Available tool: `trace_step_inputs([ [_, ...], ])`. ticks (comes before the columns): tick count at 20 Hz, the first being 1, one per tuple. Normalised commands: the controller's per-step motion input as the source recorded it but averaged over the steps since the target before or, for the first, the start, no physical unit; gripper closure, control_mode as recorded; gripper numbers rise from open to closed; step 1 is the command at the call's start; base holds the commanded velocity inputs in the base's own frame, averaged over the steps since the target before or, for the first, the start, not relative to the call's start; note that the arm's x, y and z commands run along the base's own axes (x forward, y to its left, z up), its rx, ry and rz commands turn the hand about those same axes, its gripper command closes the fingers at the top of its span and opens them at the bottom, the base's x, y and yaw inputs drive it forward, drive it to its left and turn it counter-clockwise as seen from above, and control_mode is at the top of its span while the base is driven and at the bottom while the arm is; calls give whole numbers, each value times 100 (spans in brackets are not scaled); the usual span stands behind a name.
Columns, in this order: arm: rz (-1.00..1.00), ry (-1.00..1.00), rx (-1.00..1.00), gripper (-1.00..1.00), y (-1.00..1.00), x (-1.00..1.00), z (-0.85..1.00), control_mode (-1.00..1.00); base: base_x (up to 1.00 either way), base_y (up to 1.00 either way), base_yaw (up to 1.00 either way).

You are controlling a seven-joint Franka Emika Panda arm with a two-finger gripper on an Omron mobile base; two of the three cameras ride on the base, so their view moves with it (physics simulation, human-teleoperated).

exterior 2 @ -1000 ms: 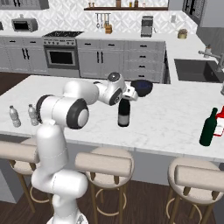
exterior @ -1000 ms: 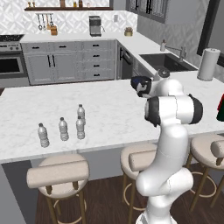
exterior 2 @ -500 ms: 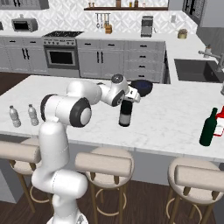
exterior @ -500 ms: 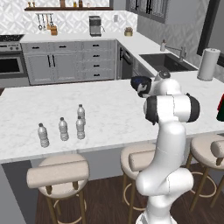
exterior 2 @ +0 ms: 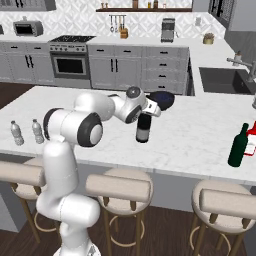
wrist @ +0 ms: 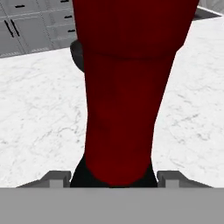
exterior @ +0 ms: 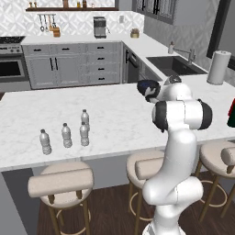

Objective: Move the plastic bottles in the middle to the plastics group, and the glass bottles in the middle to the glass group.

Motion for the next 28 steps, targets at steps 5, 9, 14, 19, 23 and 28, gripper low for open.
trace_step_inputs([
  [5,-18,-5,-6,100,-3,-44,49,-100,0,0,0],
  [9,-38,0,-5,100,-12,-40,47,-100,0,0,0],
  [14,-47,16,-1,100,-34,-34,24,-100,0,0,0],
  [19,-43,6,0,100,-42,-26,25,-100,0,0,0],
  [23,-31,4,0,100,-52,-4,12,-100,0,0,0],
  [28,-17,2,0,100,-62,3,13,-100,0,0,0],
])
